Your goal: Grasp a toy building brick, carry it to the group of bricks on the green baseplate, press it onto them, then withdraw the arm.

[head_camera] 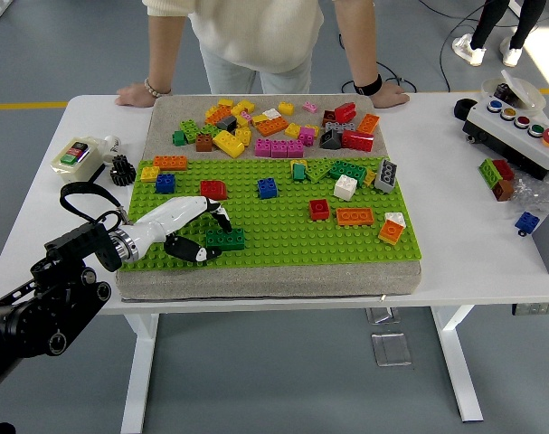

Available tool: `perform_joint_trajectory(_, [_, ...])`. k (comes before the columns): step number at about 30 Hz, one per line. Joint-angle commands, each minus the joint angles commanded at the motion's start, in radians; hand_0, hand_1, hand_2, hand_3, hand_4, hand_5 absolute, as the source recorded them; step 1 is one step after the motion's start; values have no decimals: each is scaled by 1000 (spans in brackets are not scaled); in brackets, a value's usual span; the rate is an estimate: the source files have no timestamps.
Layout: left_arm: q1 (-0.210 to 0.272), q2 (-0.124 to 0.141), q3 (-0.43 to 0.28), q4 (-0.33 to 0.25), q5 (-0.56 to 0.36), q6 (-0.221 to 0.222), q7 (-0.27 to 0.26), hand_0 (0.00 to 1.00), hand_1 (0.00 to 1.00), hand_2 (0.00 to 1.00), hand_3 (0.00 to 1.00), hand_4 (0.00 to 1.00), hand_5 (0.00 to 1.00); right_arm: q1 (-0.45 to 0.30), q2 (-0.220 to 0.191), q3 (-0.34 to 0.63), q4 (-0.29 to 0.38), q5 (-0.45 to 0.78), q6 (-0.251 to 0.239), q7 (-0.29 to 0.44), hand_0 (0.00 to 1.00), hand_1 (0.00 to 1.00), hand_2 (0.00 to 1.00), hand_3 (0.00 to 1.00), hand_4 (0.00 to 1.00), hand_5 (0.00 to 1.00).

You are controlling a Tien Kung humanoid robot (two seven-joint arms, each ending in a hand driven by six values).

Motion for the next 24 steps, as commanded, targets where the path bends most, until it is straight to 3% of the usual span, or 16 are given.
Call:
perform_joint_trajectory(12, [1, 6, -16, -24, 1, -12, 2, 834, 728, 631, 599, 907, 33, -1, 0, -1, 0, 1, 1, 1, 758, 678, 722, 640, 912, 503])
perform_joint_trajectory(23, [31, 33, -37, -169, 9, -71, 28, 845, 733, 644, 611, 938, 60, -3, -2, -1, 0, 0, 5, 0, 758, 678, 721, 639, 911, 502])
perform_joint_trajectory(24, [32, 34, -36, -173, 11, -73, 30, 867, 766, 740, 629, 998, 282, -3, -2, -1, 0, 0, 4, 0, 758, 678, 722, 639, 910, 502])
